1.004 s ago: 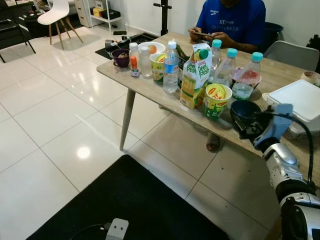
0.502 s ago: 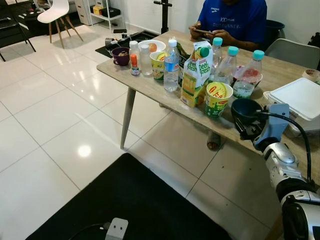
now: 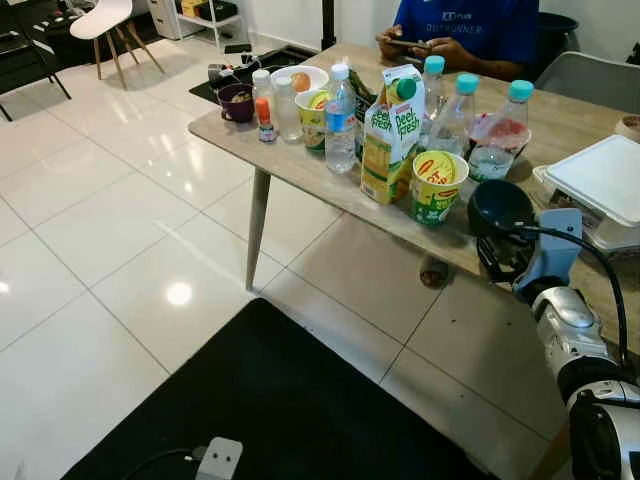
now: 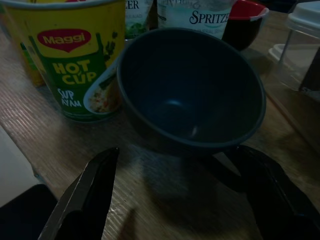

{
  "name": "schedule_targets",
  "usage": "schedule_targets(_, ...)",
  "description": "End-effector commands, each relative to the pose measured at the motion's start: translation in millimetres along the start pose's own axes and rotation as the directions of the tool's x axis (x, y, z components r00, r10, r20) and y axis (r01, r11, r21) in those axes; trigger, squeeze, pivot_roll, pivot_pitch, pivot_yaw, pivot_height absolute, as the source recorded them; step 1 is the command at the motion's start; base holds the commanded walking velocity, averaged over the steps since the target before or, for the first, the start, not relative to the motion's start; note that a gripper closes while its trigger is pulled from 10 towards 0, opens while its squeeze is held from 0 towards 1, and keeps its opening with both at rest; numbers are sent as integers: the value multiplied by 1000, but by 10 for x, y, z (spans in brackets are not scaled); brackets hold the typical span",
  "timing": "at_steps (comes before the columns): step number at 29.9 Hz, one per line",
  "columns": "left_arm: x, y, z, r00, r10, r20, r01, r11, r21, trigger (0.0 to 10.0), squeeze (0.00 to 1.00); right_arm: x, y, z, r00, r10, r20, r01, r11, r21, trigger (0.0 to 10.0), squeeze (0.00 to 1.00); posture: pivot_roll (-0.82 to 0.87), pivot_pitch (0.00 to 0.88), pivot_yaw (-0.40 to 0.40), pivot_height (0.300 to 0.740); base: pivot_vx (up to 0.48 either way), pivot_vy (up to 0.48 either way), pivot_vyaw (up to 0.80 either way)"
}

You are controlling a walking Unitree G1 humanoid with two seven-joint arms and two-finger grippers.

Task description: Restocking fridge

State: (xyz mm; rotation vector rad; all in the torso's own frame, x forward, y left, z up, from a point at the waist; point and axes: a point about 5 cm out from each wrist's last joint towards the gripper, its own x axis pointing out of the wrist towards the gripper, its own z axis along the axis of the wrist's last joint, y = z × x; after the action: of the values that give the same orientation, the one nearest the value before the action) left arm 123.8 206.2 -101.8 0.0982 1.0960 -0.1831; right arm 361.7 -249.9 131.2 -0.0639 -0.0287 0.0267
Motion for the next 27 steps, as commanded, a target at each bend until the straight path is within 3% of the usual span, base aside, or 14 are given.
schedule_targets(1,-52,11,-226,997,-11,-78,10,1000,-8,10000,0,4,0,10,1000,0,10,0,1000,13,10000,0,35,132,37,740,0,0,0)
schedule_targets(13,0,-41,-69,999,-23,-43,22,1000,-2,10000,0,46,-7,124,998,13,66,-17,998,60,10000,0,21,118,27,740,0,0,0)
schedule_targets(18,7,-59,-59,999,-28,-42,28,1000,1,10000,0,41,-26,141,997,41,63,-42,999,14,10000,0,16,111,24,740,0,0,0)
schedule_targets(27,12,-62,-38,999,-29,-38,30,1000,2,10000,0,23,-176,191,997,-29,72,28,1000,8,10000,0,22,113,25,740,0,0,0)
